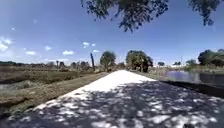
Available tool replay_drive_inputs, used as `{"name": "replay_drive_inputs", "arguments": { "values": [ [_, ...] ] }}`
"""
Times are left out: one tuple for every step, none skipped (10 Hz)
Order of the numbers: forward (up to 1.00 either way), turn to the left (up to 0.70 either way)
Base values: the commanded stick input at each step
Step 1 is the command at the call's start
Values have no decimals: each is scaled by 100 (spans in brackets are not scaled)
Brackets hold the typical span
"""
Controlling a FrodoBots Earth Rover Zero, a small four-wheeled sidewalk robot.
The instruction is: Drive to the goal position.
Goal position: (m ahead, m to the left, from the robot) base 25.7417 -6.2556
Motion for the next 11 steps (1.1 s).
{"name": "replay_drive_inputs", "arguments": {
  "values": [
    [70, -35],
    [70, -35],
    [70, -19],
    [70, -3],
    [70, 0],
    [70, 0],
    [70, 0],
    [70, 0],
    [70, 0],
    [70, 0],
    [70, 0]
  ]
}}
